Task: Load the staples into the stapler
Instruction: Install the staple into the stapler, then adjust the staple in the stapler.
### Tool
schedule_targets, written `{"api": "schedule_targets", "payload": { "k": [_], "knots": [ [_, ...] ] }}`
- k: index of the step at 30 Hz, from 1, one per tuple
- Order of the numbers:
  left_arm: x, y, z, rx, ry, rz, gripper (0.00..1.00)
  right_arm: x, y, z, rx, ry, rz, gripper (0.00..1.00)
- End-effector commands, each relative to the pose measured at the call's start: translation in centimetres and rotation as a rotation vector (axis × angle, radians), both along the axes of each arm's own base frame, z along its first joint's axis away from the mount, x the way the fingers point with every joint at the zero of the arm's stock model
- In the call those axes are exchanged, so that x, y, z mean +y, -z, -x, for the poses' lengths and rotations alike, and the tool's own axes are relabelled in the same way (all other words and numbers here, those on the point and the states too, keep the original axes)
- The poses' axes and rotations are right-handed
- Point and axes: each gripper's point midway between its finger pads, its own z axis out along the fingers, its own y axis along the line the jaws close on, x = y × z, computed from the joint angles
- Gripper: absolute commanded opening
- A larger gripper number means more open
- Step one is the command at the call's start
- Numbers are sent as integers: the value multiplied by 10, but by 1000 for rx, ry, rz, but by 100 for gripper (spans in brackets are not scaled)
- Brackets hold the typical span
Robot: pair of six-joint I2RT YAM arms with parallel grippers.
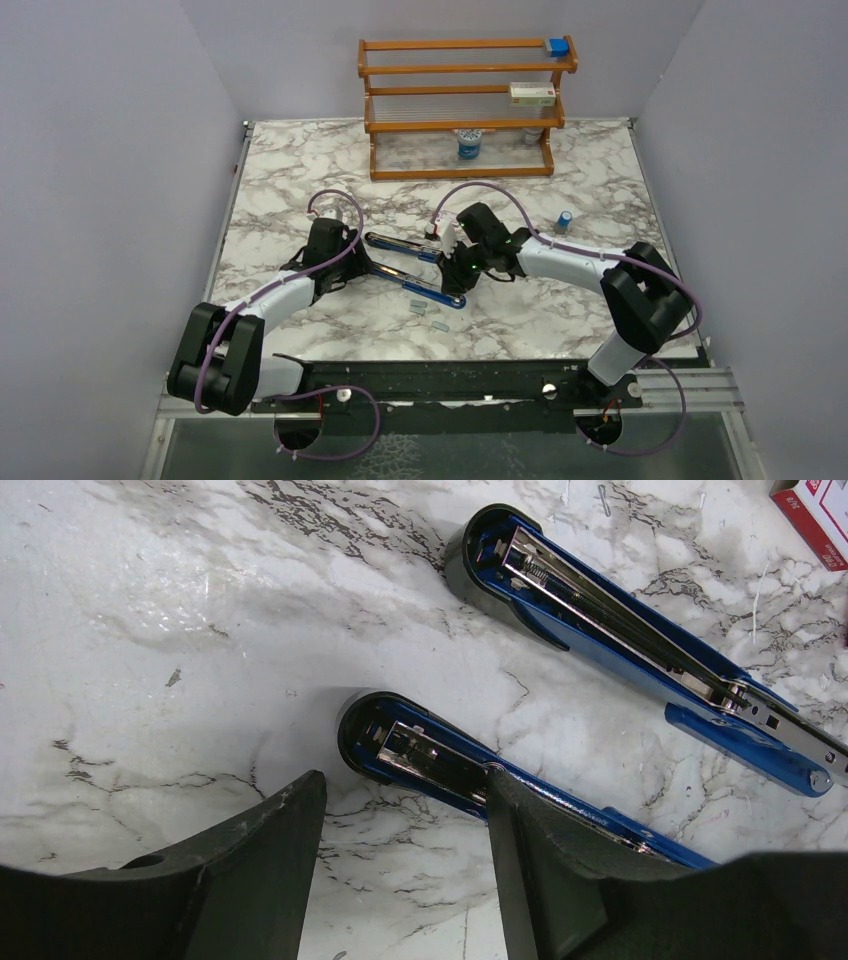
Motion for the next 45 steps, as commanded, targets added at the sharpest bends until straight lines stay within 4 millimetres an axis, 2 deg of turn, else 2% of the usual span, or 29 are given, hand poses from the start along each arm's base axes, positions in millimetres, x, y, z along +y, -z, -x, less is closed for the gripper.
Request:
{"api": "schedule_targets", "payload": {
  "k": [1,9,14,17,23,33,45],
  "knots": [
    [10,11,8,44,-2,-63,62,0,4,-1,-7,-7,21,25],
    [10,10,8,41,-3,-64,62,7,-11,-3,-29,-5,-33,30],
    [11,10,8,42,-3,-69,62,13,-32,-15,-97,32,-85,32],
    [12,9,8,41,-5,-72,62,16,-36,-22,-124,52,-99,33],
    [12,8,7,36,-3,-76,62,20,-21,-30,-119,32,-63,33],
    [11,6,5,32,-5,-74,62,33,-9,-27,-70,-26,-80,33],
    [11,7,5,33,-4,-76,62,27,9,-27,-55,-16,-33,33]
  ]
}}
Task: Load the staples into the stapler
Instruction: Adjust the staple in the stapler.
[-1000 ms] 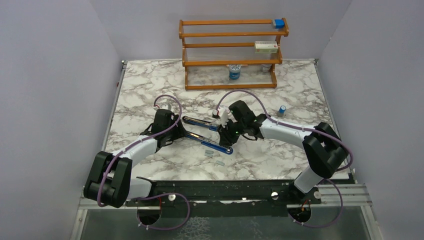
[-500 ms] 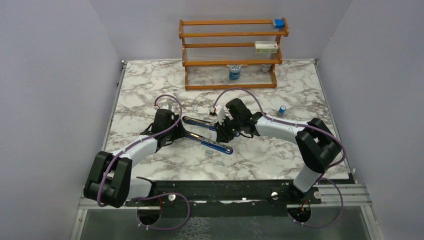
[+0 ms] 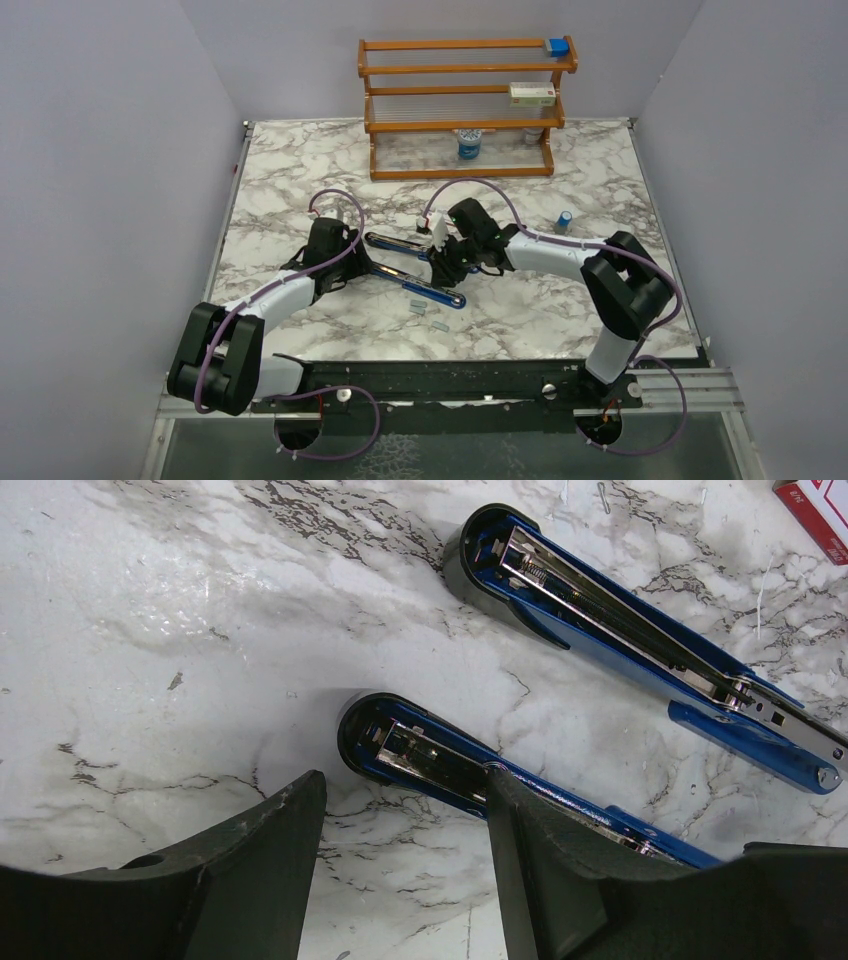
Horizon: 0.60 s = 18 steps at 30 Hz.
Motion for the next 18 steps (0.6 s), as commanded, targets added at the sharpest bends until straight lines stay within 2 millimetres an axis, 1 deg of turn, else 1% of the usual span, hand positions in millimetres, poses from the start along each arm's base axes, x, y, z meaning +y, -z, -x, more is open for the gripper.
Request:
{"api": "schedule_targets", "payload": {
  "k": [1,4,10,14,18],
  "knots": [
    [11,7,5,34,-15,-63,62,4,2,-4,-23,-14,5,33],
    [11,7,5,34,-16,-66,62,-2,7,-1,-19,-8,33,33],
    [12,8,5,35,-18,-69,62,-21,14,12,1,3,83,33],
    [12,8,4,37,-14,-76,62,-29,12,21,19,2,102,33],
    [13,6,3,31,-16,-81,62,-38,8,26,23,4,126,33]
  ]
}}
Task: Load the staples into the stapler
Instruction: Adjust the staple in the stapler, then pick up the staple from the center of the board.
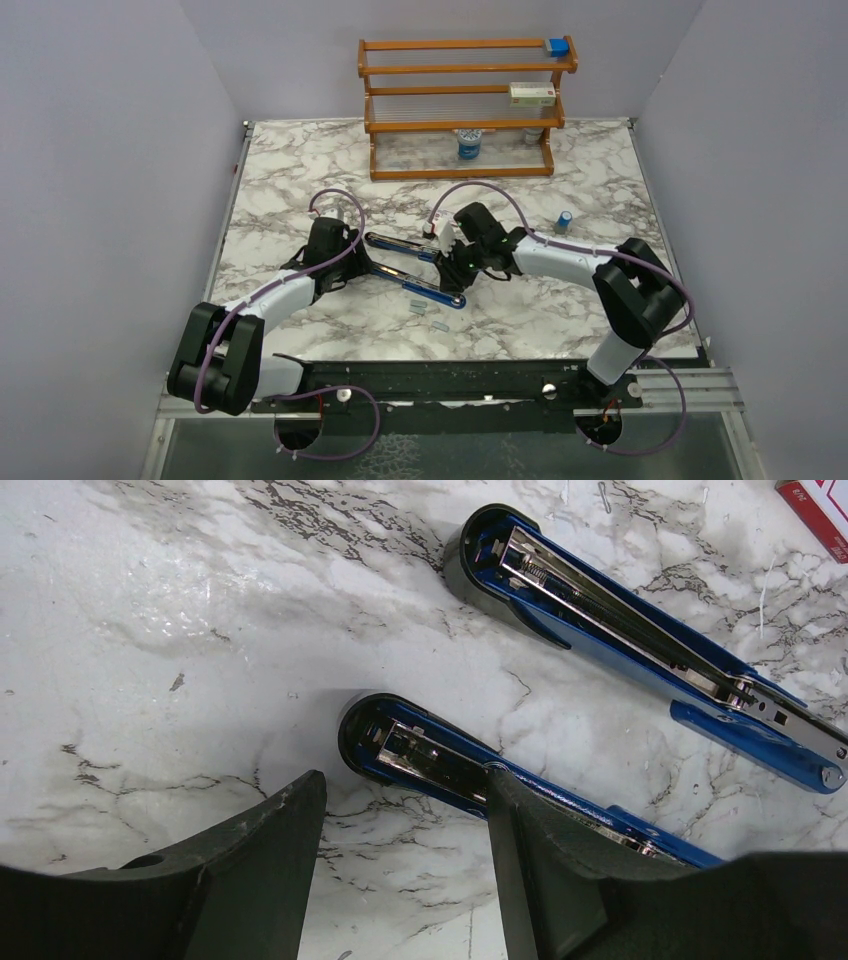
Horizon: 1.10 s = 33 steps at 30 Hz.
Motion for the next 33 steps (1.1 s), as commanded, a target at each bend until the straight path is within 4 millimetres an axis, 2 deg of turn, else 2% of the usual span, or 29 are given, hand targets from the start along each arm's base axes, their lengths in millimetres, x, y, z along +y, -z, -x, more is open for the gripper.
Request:
{"api": "schedule_targets", "payload": {
  "k": [1,14,18,22,27,33],
  "knots": [
    [12,6,3,33,-19,-74,62,-24,6,16,22,-2,96,33],
    [13,6,4,32,-18,-77,62,-43,-5,15,-22,35,152,33],
    [13,5,3,28,-18,-79,62,-39,-27,7,-78,41,124,33],
    [13,3,3,24,-17,-76,62,-27,-62,1,-191,-1,6,33],
    [11,2,2,20,-14,-69,62,-6,-83,26,-270,-99,-190,34],
    [10,0,1,13,-9,-64,62,3,-69,62,-343,-161,-263,35]
  ]
}}
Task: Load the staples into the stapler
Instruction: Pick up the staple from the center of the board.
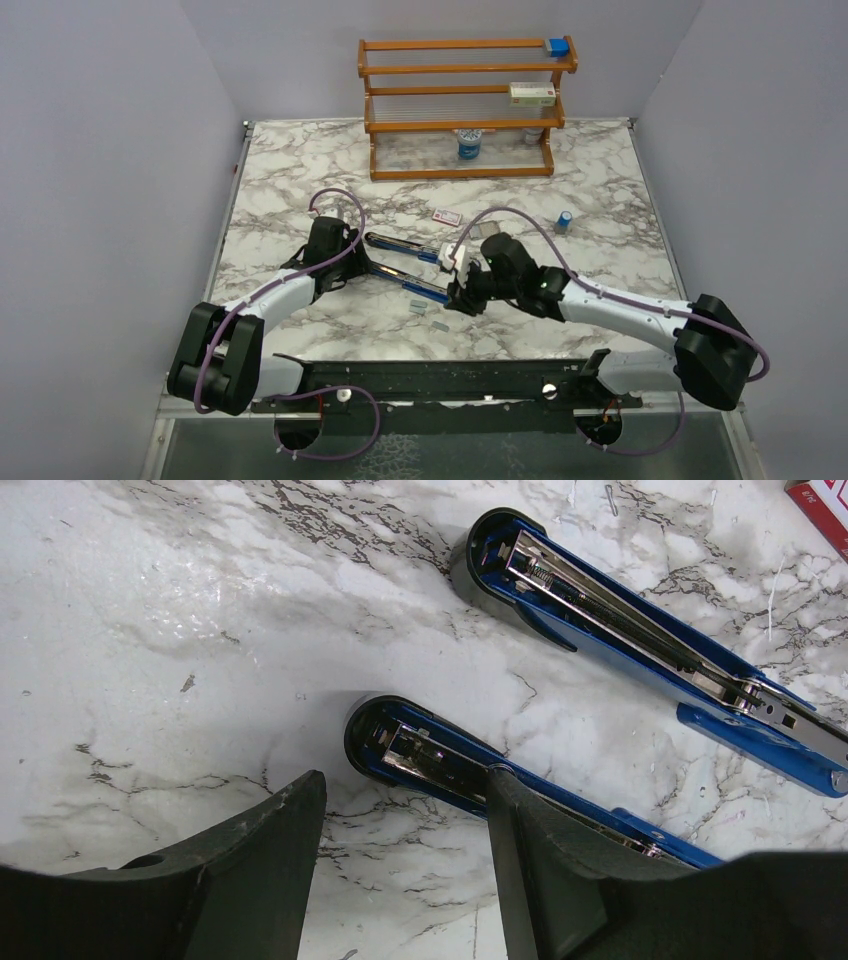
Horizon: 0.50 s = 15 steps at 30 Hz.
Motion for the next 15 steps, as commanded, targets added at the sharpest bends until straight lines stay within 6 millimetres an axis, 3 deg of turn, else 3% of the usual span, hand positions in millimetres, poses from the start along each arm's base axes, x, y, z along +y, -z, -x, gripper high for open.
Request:
{"api": "schedule_targets", "payload": {
  "k": [1,15],
  "knots": [
    [8,1,2,12,-6,-46,62,15,2,17,-60,-63,-94,35],
    [7,2,1,13,-3,-43,62,18,49,42,-13,-51,-77,36]
  ]
}}
